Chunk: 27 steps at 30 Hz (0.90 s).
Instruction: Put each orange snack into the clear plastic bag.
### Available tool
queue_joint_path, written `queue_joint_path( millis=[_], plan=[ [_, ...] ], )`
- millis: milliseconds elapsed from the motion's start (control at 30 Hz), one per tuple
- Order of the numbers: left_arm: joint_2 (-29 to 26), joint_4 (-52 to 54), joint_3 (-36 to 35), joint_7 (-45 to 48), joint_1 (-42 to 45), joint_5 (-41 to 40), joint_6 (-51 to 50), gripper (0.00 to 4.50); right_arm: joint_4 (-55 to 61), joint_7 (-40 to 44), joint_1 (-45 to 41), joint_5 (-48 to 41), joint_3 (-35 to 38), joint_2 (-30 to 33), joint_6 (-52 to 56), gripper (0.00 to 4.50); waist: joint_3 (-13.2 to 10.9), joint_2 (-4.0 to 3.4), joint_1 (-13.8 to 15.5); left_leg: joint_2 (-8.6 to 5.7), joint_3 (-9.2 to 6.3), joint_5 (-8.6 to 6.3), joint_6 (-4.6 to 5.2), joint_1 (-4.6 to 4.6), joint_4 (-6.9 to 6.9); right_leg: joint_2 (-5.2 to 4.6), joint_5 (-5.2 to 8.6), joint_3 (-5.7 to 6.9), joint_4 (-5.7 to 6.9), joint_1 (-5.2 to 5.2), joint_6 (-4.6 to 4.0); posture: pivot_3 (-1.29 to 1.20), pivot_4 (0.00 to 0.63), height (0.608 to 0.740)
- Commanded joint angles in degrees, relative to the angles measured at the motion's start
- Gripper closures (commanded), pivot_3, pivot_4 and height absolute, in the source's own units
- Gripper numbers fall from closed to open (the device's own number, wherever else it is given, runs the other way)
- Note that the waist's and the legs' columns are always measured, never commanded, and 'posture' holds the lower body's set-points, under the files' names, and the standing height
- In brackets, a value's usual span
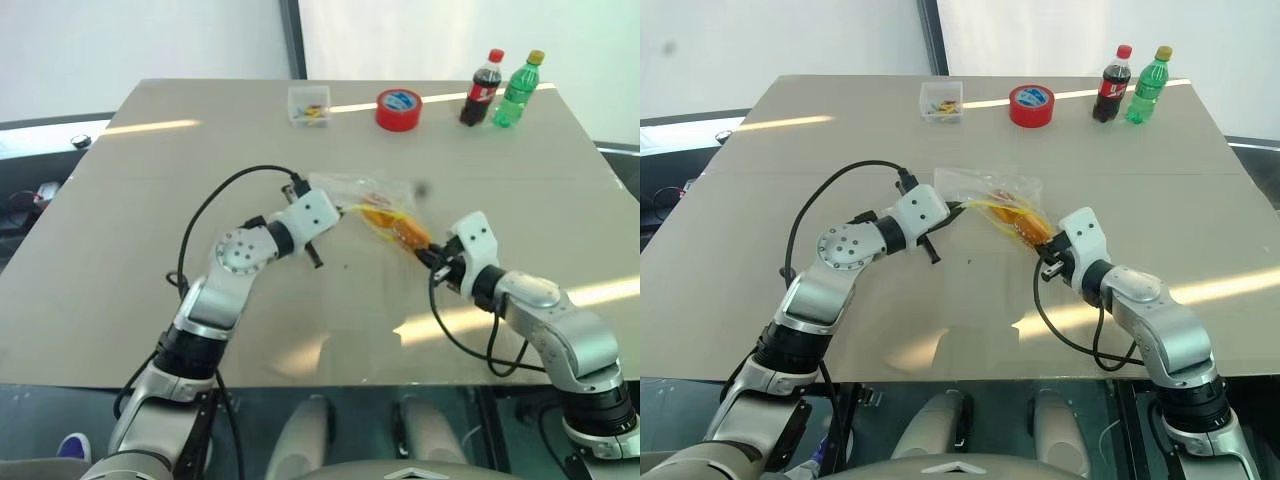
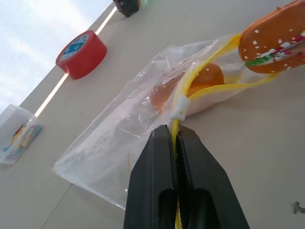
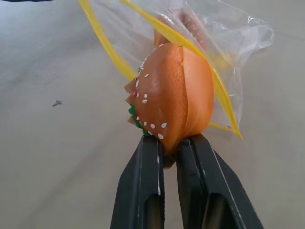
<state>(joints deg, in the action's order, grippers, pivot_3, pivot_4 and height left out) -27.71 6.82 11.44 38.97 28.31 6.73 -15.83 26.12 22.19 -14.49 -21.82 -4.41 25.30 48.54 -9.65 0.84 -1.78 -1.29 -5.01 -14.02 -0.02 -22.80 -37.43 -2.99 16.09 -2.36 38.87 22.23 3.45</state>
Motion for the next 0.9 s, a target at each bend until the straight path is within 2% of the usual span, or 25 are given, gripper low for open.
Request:
queue_joint_path(
  millis=[33,167,467,767,900],
  plan=[
    [-0.6,1.9,-0.7,-0.5,0.5,0.2,0.6,4.50,6.8,2.0,0.8,-2.9,2.8,1.2,0.0,4.11,0.0,0.00,0.1,0.00,0.00,0.00,0.00,0.00,0.00,0.00,0.00,0.00,0.00,0.00,0.00,0.00,0.150,0.740],
    [-0.9,3.1,-0.7,0.1,-0.3,-0.6,0.8,4.50,7.5,2.7,1.6,-3.7,2.7,2.1,1.2,4.11,0.0,0.01,0.0,0.01,-0.01,0.00,0.00,-0.02,0.00,-0.01,0.00,0.01,-0.01,-0.01,0.00,0.00,0.150,0.740],
    [-1.6,4.9,-0.6,2.0,-1.3,-2.1,2.2,4.50,-4.4,0.5,-3.4,1.2,-1.3,-1.1,-0.2,4.11,0.0,0.00,-0.3,0.01,0.00,0.00,0.00,0.01,0.00,0.01,0.00,0.00,0.02,0.00,0.00,0.00,0.150,0.740],
    [-4.4,7.4,0.4,5.3,-4.4,-2.3,4.0,4.50,-8.7,-2.7,-8.0,-5.9,7.4,-12.0,2.3,4.11,0.0,-0.02,-0.3,0.02,0.02,0.00,0.00,-0.01,0.04,0.00,0.00,-0.03,0.01,0.05,0.00,0.00,0.150,0.740],
    [-4.3,7.5,0.6,5.5,-4.5,-2.6,4.4,4.50,-12.1,-3.8,-10.9,-3.2,4.9,-14.0,0.6,4.11,0.0,-0.04,-0.4,0.03,0.02,0.00,0.00,0.00,0.05,0.00,0.00,-0.04,0.02,0.06,-0.01,0.00,0.150,0.740]
  ],
)
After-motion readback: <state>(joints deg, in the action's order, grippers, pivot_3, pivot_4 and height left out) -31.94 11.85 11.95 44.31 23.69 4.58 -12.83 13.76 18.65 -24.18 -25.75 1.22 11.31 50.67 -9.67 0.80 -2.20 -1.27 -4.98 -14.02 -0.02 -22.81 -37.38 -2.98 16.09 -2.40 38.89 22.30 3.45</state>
